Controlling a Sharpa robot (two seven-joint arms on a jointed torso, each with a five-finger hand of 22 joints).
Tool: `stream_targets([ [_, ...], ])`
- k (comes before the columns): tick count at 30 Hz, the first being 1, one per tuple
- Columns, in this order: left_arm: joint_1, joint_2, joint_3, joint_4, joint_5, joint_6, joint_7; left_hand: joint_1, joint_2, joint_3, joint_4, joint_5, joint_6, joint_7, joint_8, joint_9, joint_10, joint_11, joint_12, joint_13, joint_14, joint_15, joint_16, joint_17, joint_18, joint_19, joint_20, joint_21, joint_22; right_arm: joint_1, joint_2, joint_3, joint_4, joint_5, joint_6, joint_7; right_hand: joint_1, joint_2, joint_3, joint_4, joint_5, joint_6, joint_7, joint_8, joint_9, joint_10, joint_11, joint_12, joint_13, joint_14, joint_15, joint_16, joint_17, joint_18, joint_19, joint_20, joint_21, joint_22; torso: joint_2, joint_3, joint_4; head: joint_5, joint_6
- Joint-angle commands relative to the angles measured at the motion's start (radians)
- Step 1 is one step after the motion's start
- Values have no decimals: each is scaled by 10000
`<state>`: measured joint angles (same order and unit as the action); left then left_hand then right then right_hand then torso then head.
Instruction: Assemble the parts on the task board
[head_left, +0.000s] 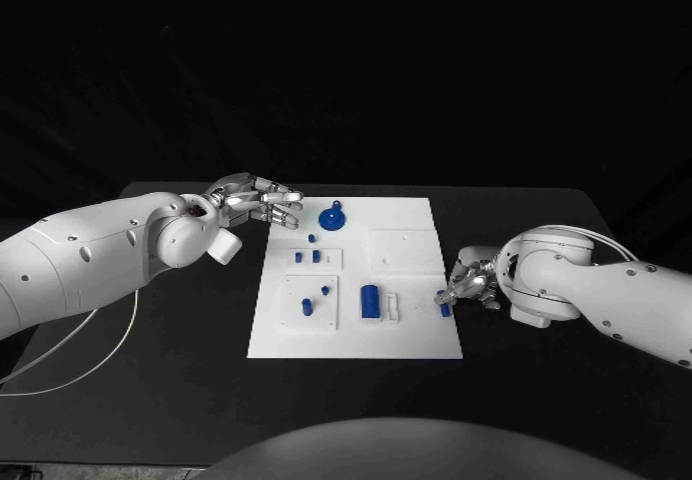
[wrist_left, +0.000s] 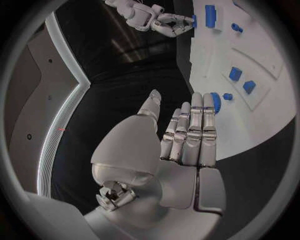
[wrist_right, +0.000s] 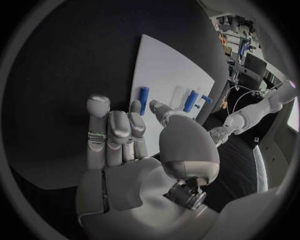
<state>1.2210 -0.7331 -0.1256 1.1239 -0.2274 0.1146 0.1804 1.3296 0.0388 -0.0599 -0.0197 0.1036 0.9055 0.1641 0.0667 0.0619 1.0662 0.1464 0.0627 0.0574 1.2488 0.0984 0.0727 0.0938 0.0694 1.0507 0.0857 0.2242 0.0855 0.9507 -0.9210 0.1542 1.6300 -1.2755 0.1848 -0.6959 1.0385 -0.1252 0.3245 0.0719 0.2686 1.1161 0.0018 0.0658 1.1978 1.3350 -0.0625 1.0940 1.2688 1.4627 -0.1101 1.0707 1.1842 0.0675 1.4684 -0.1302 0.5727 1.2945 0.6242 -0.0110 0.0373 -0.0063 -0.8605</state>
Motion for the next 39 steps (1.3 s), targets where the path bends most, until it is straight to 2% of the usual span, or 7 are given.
stream_targets([
  [1, -9, 4, 7, 19, -6, -27, 136, -109, 14, 3, 50, 36, -58, 30, -26, -14, -57, -26, 5, 15, -53, 24, -13, 16, -77, -35, 3, -29, -10, -31, 15, -3, 46, -218, 309, -582, -43, -107, -9, 100, -145, 86, -15, -13, 24, 55, 23, -24, 11, 6, 17, 28, -8, -115, 456, 0, -3, -16, 1, 1, -4, 9, -12],
  [16, -9, -7, 7, 20, -5, -15, 127, -121, 21, 9, 75, 37, -6, 25, -20, -10, -60, -27, 6, 15, -64, 26, -17, 17, -79, -42, 6, -35, -13, -230, 182, -11, -36, -402, 330, -577, 52, -149, 37, 202, -192, 89, -17, -15, 97, 69, 19, 6, 32, 9, 15, 32, -9, -114, 459, 0, 14, -19, -1, 1, -4, 10, -48],
  [27, -9, -24, 6, 28, -5, 17, 86, -135, 13, 6, 92, 32, -72, 33, -28, -14, -73, -22, 4, 15, -64, 28, -14, 18, -79, -43, 7, -37, -13, -370, 378, -26, -239, -664, 300, -558, -74, 13, 325, -229, -96, 59, -34, -16, 66, 76, 9, 26, 55, 13, 9, 50, -13, -122, 462, -7, 53, -20, 3, -5, 6, 20, -65],
  [30, -9, -39, 6, 74, -5, 25, 64, -245, 81, 1, 199, 66, -111, 38, -31, -17, -85, -17, 4, 15, -68, 33, -15, 19, -78, -43, 12, -38, -13, -404, 455, -42, -334, -700, 288, -566, -153, 79, 658, -396, -22, 26, -52, -16, 37, 77, -1, 45, 71, 15, 3, 72, -6, -122, 461, -14, 57, -22, 4, -7, 9, 1, -63],
  [32, -9, -46, 6, 108, -5, 40, 49, -287, 114, -1, 246, 84, -137, 36, -33, -17, -92, -16, 4, 15, -70, 35, -15, 19, -78, -46, 14, -40, -14, -417, 486, -50, -380, -708, 287, -565, -204, 69, 846, -491, 220, 27, -53, -14, 29, 81, -10, 53, 77, 12, -3, 72, -9, -124, 461, -17, 61, -23, 1, -10, 6, -6, -52],
  [36, -9, -51, 5, 156, -5, 69, 22, -284, 107, -3, 274, 84, -177, 43, -34, -19, -100, -14, 6, 15, -74, 36, -15, 21, -76, -48, 16, -42, -15, -433, 541, -63, -495, -720, 264, -553, -345, 58, 1108, -827, 1330, 33, -88, -4, 73, 72, -35, 50, 81, 11, -21, 78, -10, -131, 462, -33, 76, -23, -5, -13, 6, -12, -68],
  [39, -9, -61, 5, 161, -5, 44, 45, -274, 93, -5, 274, 86, -254, 50, -43, -24, -110, -11, 5, 15, -77, 38, -15, 21, -74, -48, 17, -43, -16, -438, 561, -80, -540, -716, 271, -545, -413, 83, 1314, -1149, 1908, 26, -103, -6, 158, 70, -51, 51, 87, 12, -31, 88, -6, -138, 462, -42, 89, -20, -8, -16, -2, -7, -73],
])
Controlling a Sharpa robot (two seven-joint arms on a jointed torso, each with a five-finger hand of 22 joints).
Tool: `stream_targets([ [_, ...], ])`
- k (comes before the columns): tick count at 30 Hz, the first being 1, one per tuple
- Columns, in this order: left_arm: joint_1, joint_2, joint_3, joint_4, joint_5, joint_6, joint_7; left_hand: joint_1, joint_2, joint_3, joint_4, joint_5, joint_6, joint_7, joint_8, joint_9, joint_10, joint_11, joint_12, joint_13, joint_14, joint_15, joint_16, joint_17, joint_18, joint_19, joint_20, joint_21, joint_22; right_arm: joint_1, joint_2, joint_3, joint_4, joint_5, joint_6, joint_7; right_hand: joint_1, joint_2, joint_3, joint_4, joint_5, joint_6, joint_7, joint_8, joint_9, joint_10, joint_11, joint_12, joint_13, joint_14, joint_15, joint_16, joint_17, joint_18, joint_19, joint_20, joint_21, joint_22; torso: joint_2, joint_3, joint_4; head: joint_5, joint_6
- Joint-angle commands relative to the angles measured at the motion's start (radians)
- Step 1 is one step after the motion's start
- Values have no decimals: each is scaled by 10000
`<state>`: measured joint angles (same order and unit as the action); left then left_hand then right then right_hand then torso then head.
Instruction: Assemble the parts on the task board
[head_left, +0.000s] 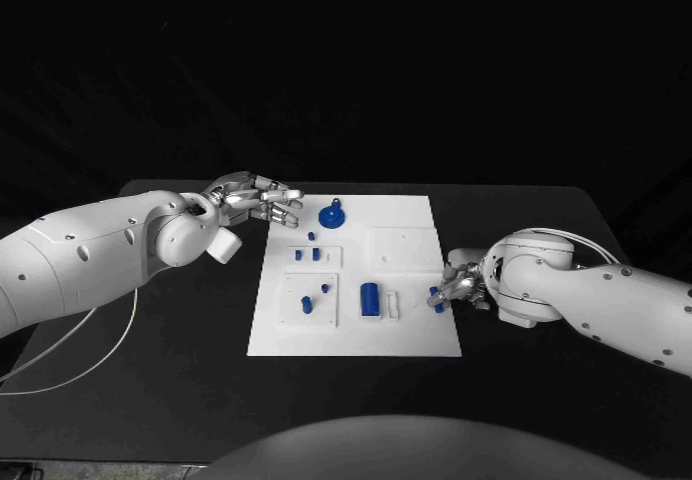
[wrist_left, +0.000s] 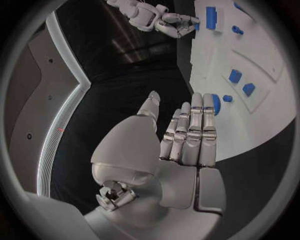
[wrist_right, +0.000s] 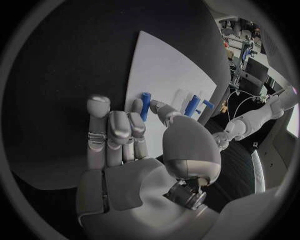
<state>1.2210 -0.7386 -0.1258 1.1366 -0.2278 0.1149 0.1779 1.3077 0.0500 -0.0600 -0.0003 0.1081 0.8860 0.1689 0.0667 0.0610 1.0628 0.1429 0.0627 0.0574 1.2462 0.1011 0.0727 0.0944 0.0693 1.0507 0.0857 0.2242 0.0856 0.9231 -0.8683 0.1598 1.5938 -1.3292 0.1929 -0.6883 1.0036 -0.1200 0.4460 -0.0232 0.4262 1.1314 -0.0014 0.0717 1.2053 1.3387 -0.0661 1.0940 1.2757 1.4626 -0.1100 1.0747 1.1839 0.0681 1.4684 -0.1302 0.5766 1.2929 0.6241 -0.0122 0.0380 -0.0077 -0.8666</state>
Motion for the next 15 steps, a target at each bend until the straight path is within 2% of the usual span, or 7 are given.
stream_targets([
  [1, -8, -11, 6, 34, -1, 34, 77, -45, -14, 2, 80, 42, -54, 0, -38, -13, -77, 24, 5, 15, -49, 11, -14, 16, -73, -47, 17, -43, -17, -162, 38, -145, -188, -170, 192, -617, -76, 48, 188, -318, 597, -133, -76, -65, 104, 31, -20, 50, 20, 11, -35, 45, -6, -148, 462, -45, 61, -2, -7, -2, -11, -3, -14],
  [7, -8, -40, 6, 33, -1, 30, 86, -38, -12, 5, 80, 42, -51, -2, -35, -12, -78, 24, 5, 15, -47, 11, -13, 17, -72, -47, 17, -43, -16, -165, 45, -226, -304, 361, 140, -518, -156, 192, 698, -1111, 1810, -222, -76, -51, 324, 8, -24, -17, -14, -1, -45, 14, -35, -152, 453, -59, 62, 8, -3, 0, -6, 8, -26],
  [11, -8, -45, 5, 29, -1, 34, 81, -34, -13, 5, 94, 42, -5, -4, -28, -9, -72, 23, 5, 15, -48, 10, -13, 19, -72, -47, 17, -44, -17, -165, 43, -243, -369, 724, 79, -436, -281, 317, 829, -1461, 2202, -290, -52, -49, 606, 15, -17, -39, -26, -3, -43, 11, -39, -136, 453, -57, 73, 30, -2, 2, -8, 11, -18],
  [15, -8, -47, 5, 22, -1, 43, 74, -34, -13, 5, 94, 42, -5, -4, -28, -9, -72, 23, 5, 15, -48, 10, -13, 19, -72, -47, 17, -44, -17, -164, 34, -253, -360, 1020, -13, -375, -451, 424, 885, -1713, 2364, -294, -32, -64, 785, 16, -11, -48, -24, -7, -37, 13, -41, -118, 452, -49, 64, 52, 0, 13, -11, 29, -13],
])
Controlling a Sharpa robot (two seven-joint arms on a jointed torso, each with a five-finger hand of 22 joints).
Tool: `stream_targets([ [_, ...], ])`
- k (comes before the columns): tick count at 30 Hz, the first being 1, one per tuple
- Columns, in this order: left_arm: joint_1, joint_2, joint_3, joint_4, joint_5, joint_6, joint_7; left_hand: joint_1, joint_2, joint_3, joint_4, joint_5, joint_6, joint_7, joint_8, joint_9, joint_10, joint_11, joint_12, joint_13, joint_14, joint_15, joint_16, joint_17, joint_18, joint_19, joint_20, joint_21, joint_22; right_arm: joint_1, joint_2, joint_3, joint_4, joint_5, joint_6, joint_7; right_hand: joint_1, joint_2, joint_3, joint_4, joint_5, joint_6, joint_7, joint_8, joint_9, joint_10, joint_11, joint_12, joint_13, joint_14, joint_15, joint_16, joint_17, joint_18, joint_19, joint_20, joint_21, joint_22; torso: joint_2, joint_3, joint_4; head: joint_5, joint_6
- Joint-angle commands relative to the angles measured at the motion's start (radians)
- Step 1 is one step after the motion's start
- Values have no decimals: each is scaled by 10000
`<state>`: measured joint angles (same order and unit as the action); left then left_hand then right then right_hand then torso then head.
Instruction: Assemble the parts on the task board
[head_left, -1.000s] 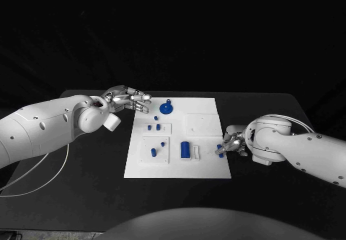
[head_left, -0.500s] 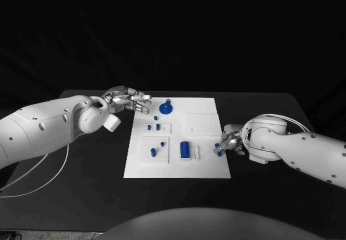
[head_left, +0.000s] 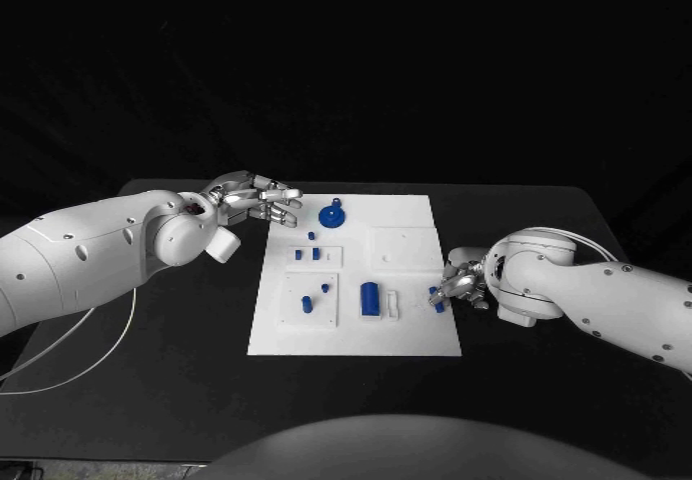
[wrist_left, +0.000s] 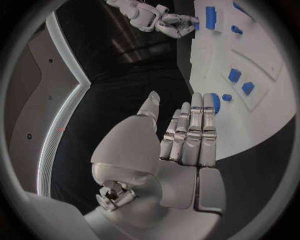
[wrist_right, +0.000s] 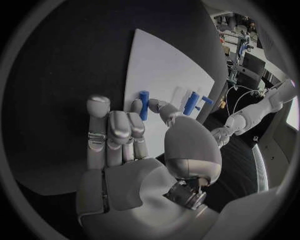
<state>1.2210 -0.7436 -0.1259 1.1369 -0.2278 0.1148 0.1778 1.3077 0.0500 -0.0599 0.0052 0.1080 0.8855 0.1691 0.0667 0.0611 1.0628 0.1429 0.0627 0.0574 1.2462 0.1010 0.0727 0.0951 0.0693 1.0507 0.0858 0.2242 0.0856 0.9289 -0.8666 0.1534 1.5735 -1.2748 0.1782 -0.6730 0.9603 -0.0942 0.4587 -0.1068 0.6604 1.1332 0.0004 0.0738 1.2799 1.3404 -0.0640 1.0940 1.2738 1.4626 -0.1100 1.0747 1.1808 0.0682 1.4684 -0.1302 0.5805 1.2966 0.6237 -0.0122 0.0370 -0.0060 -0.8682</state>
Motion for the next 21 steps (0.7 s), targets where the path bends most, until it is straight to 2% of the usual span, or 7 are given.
stream_targets([
  [1, -8, 2, 6, 18, -1, 47, 73, -34, -13, 4, 39, 43, 0, -6, -28, -10, -73, 23, 5, 15, -48, 10, -13, 11, -72, -47, 17, -44, -17, -223, 12, -190, -140, 535, 105, -522, -97, 206, 748, -929, -22, -319, -65, -92, 74, 6, -35, -44, -1, -5, -36, 21, -6, -115, 455, -47, 23, 24, 4, 18, -5, 18, 3],
  [7, -8, -1, 5, 17, -1, 60, 55, -18, -22, 4, 49, 43, 56, -11, -24, -7, -63, 19, 6, 15, -47, 9, -13, 14, -73, -48, 17, -47, -18, -219, -50, -192, 79, 762, -95, -522, -128, 212, 729, -905, -94, -318, -73, -91, 42, 0, -40, -48, -1, -7, -43, 12, -14, -117, 456, -52, 20, 25, 8, 25, -2, 32, 4],
  [14, -8, 7, 4, 10, -5, 80, 30, -18, -22, 4, 49, 43, 56, -11, -24, -7, -63, 19, 6, 15, -47, 9, -13, 14, -73, -48, 17, -47, -18, -140, -110, -172, 202, 966, -308, -527, -153, 204, 733, -882, -129, -302, -80, -91, -12, -9, -46, -73, -18, -10, -48, -19, -41, -127, 460, -57, 38, 30, 2, 7, -4, 17, 11],
  [21, -7, -2, 4, 5, -9, 100, 14, -18, -22, 4, 49, 43, 56, -11, -24, -7, -63, 19, 6, 15, -47, 9, -13, 14, -73, -48, 17, -47, -18, -86, -150, -95, 438, 997, -421, -537, -159, 200, 735, -881, -127, -300, -81, -89, -19, -4, -50, -66, -15, -9, -53, -19, -43, -126, 461, -62, 35, 29, 7, 9, 1, 47, 5],
])
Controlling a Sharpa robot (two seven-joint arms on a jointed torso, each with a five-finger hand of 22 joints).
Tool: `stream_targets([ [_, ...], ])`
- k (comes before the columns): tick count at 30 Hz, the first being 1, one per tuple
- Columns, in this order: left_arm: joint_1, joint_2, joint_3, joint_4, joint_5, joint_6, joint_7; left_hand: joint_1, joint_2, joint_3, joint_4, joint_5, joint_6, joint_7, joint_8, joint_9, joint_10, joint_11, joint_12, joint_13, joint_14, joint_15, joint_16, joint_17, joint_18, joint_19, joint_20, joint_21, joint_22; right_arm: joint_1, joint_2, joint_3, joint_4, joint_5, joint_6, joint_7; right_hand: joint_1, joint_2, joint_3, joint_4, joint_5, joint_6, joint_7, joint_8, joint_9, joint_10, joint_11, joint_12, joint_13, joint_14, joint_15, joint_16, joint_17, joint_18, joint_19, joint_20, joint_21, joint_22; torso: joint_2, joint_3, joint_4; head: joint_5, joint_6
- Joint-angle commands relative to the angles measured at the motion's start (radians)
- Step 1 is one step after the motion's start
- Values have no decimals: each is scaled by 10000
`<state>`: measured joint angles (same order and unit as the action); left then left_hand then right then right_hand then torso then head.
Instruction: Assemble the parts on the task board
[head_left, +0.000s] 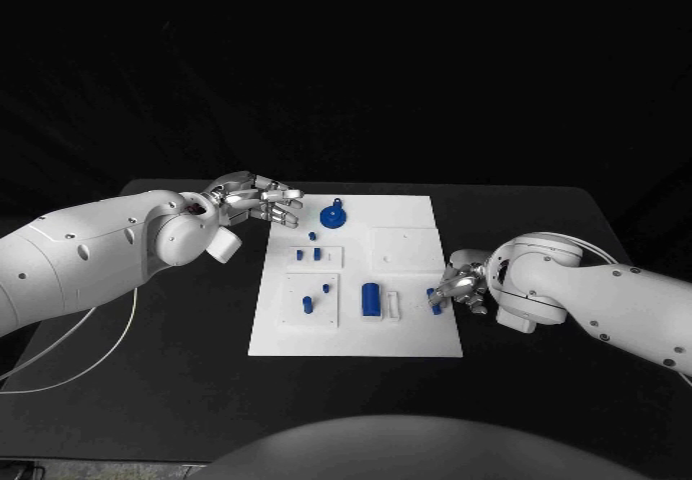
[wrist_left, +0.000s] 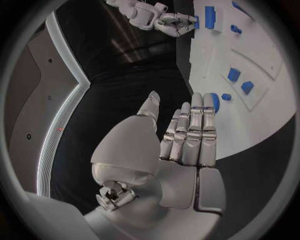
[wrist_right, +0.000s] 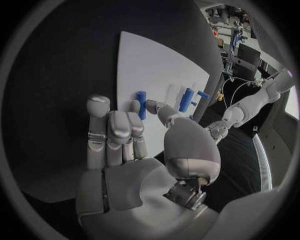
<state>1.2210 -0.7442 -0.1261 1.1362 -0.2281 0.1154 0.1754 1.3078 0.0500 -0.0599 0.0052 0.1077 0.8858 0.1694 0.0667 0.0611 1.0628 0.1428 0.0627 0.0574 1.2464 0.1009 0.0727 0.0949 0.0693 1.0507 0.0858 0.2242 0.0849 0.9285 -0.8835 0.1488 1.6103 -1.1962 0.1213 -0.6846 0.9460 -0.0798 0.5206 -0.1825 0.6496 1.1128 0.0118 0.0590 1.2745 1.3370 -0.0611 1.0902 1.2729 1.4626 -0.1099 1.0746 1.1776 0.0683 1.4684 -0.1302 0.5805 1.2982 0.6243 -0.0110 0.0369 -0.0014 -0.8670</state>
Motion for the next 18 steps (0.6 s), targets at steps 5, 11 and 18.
stream_targets([
  [5, -7, 15, 6, 9, -8, 110, 33, 3, -41, 6, 46, 36, 58, -15, -26, -8, -60, 20, 7, 15, -50, 10, -14, 17, -74, -47, 16, -47, -10, -54, 78, -16, 129, -269, 249, -470, -30, 28, 22, -73, -171, -63, -211, 52, -99, 20, -85, -22, 2, -6, -57, -11, -10, -141, 461, -66, 55, 14, -5, -10, 3, -7, 1],
  [11, -7, 23, 6, -3, -9, 117, 28, 3, -41, 6, 46, 36, 58, -15, -26, -8, -60, 20, 7, 15, -50, 10, -14, 17, -74, -47, 16, -47, -10, -45, 187, -11, 118, -670, 371, -486, 6, -20, -92, 18, -285, -36, -215, 52, -282, 6, -87, -24, 3, -10, -58, -26, -24, -151, 461, -71, 59, 13, -3, -3, -3, -15, 2],
  [18, -7, 29, 6, -2, -11, 131, 23, 3, -41, 6, 46, 36, 58, -15, -26, -8, -60, 20, 7, 15, -50, 10, -14, 17, -74, -47, 16, -47, -10, -44, 386, -79, 2, -1151, 495, -491, 47, -114, -302, 200, -676, 4, -207, 51, -568, -16, -78, -24, 4, -12, -57, -46, -36, -156, 460, -70, 16, -4, 6, 2, 7, -17, -8],
])
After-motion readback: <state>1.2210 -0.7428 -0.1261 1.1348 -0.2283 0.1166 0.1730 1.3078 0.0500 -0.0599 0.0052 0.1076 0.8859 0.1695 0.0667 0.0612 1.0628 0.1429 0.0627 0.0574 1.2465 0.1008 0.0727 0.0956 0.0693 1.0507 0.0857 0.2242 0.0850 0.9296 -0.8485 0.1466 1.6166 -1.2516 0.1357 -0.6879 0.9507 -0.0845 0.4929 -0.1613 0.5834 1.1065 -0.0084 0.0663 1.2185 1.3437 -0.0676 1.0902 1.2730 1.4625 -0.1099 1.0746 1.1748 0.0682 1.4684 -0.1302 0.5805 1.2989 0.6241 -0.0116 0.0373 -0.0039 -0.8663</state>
